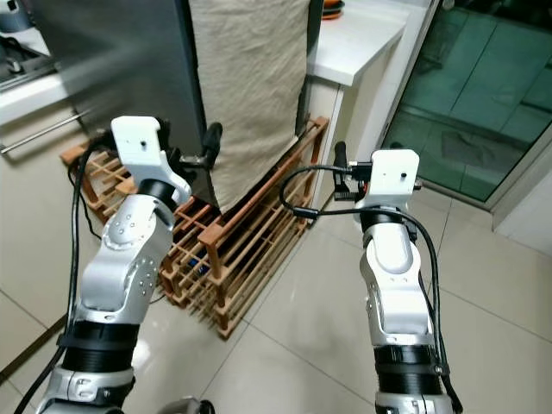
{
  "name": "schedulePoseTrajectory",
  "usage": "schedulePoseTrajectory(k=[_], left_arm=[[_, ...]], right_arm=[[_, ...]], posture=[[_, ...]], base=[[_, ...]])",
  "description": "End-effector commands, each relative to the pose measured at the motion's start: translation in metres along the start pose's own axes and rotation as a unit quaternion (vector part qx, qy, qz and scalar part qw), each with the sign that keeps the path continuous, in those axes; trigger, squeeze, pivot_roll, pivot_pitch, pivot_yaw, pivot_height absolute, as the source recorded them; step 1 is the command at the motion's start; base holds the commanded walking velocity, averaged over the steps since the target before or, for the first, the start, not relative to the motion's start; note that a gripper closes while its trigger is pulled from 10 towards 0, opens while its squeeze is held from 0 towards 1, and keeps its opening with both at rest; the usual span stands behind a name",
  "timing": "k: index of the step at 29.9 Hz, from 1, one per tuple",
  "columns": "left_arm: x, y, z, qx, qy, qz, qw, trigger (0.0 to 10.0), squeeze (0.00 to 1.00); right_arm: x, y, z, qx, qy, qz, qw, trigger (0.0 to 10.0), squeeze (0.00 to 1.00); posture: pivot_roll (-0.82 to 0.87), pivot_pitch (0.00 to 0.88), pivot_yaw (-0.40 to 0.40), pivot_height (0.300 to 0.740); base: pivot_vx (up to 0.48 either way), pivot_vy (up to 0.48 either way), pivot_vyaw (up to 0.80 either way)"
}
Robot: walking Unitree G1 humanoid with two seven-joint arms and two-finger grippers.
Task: Restocking fridge
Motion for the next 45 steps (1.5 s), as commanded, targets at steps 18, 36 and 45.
schedulePoseTrajectory(k=[18,36,45], left_arm=[[-0.001,0.004,0.006,-0.016,-0.014,0.020,1.000,10.0,0.00],[0.025,-0.030,0.007,-0.066,0.022,-0.036,0.997,10.0,0.00],[0.039,-0.043,-0.009,-0.089,0.069,-0.054,0.992,10.0,0.00]], right_arm=[[0.000,0.000,-0.001,-0.002,0.000,0.004,1.000,10.0,0.00],[-0.002,-0.003,-0.003,0.003,0.006,0.003,1.000,10.0,0.00],[-0.006,-0.011,-0.004,0.018,0.009,-0.005,1.000,10.0,0.00]], posture=[[-0.07,0.044,-0.024,0.740],[-0.09,0.074,-0.017,0.740],[-0.11,0.099,-0.006,0.740]], base=[[0.446,0.000,0.00],[0.000,0.000,0.00],[0.000,0.000,0.00]])
Point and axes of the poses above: a point about 5 cm out from each wrist's last joint towards the gripper, its own x axis pointing out of the wrist towards the gripper, its own z axis along the axis of the wrist's last joint, y = z × x, the point moved 6 cm from there along x, pointing out of the wrist towards the gripper, and after that the axes turned 14 degrees about -x, right-handed, at the moved point
